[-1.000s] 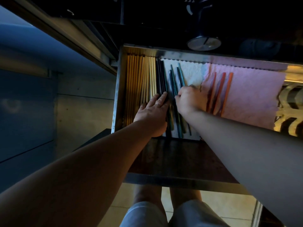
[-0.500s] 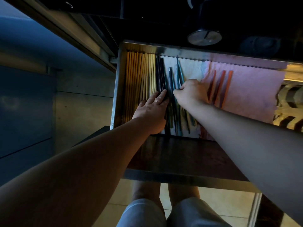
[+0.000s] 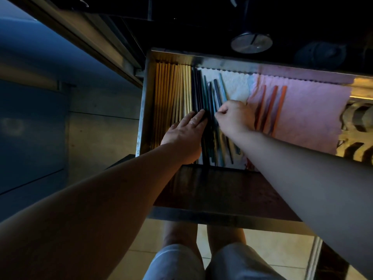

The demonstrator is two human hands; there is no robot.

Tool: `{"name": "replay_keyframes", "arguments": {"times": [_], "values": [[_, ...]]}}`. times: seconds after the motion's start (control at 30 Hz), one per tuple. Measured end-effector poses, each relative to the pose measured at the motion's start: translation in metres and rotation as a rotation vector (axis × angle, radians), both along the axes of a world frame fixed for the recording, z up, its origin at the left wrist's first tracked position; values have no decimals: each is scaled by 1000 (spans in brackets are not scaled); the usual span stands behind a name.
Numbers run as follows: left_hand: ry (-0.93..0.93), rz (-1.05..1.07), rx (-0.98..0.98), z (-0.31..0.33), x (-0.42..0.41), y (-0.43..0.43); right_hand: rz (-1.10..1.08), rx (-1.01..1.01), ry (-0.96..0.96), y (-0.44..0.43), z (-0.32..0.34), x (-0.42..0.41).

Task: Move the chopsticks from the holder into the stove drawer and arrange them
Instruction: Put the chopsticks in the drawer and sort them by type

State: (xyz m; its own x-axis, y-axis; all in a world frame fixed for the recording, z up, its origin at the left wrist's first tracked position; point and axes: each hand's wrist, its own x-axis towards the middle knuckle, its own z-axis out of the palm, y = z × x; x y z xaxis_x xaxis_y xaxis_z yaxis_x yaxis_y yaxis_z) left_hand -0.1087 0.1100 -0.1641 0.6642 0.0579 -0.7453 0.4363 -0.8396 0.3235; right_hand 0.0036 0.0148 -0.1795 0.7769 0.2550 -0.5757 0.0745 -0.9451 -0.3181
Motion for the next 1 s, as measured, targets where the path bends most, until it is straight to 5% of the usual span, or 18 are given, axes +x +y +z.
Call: {"name": "replay_keyframes", "arguments": {"times": [0.37, 0.7, 1.0], "values": [[-39, -164, 161, 2, 1, -8, 57, -8, -57, -8, -7, -10], [-16, -145, 140, 4, 3, -8, 158, -76, -214, -23, -14, -7], [10, -142, 117, 4, 4, -9, 170, -116, -157, -29, -10, 2]]}}
